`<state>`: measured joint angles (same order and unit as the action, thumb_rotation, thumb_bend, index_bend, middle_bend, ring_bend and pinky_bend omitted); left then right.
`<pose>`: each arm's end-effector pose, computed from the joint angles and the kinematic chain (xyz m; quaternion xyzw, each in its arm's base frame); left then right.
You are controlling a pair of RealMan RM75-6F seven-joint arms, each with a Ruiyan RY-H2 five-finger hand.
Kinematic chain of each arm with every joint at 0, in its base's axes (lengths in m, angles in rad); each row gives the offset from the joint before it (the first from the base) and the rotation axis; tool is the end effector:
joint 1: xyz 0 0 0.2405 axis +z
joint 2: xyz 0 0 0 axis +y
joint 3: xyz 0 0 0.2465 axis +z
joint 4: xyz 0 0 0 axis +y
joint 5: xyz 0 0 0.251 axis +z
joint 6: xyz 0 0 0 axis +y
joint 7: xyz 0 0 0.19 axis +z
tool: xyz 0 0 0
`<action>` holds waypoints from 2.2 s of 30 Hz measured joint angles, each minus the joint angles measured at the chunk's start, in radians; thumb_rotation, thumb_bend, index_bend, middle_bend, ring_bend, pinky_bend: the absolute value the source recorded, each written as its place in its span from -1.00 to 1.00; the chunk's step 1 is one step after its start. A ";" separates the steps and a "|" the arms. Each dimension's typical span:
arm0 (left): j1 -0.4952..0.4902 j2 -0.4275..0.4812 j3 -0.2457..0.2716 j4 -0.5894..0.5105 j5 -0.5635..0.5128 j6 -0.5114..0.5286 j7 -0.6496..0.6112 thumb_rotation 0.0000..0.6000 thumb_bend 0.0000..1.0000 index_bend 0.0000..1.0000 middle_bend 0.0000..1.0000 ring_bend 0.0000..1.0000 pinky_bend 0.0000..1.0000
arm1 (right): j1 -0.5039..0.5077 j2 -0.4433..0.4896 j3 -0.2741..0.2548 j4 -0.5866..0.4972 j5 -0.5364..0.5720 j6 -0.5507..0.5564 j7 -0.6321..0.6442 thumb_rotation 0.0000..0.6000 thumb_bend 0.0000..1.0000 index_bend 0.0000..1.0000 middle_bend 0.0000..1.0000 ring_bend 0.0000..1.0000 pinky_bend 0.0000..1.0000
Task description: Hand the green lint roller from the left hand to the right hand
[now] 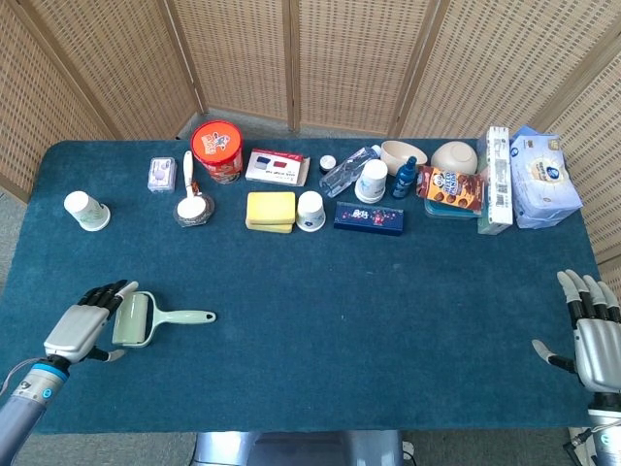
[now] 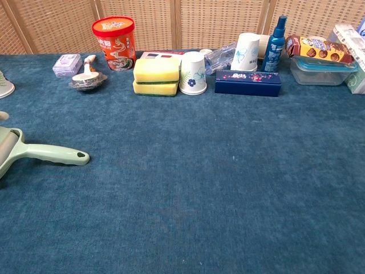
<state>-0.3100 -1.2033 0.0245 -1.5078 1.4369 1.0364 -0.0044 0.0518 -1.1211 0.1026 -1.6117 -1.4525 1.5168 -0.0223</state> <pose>-0.3307 0.2671 0.0185 -0.7100 -0.4615 -0.2633 0.4621 -0.3259 -0.2314 0.1354 0.5595 -0.3773 0.3916 0.6255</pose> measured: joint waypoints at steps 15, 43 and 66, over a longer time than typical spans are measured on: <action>-0.004 -0.045 -0.012 0.012 -0.037 0.026 0.059 1.00 -1.00 -0.82 -0.48 -0.50 -0.20 | -0.004 0.010 0.001 -0.004 -0.004 0.004 0.021 1.00 -1.00 -1.00 -1.00 -1.00 -1.00; -0.031 0.071 -0.011 -0.090 0.106 0.113 -0.122 1.00 -1.00 -0.73 -0.32 -0.36 -0.11 | 0.005 0.002 -0.013 -0.010 -0.005 -0.026 -0.012 1.00 -1.00 -1.00 -1.00 -1.00 -1.00; -0.269 -0.071 -0.154 -0.317 -0.164 -0.112 0.211 1.00 -1.00 -0.73 -0.32 -0.37 -0.11 | 0.145 0.047 -0.013 -0.319 0.052 -0.254 -0.173 1.00 -1.00 -1.00 -1.00 -1.00 -1.00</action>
<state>-0.5788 -1.2740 -0.1292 -1.8244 1.2733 0.9240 0.2066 0.1968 -1.0737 0.0891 -1.9307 -1.4005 1.2629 -0.1953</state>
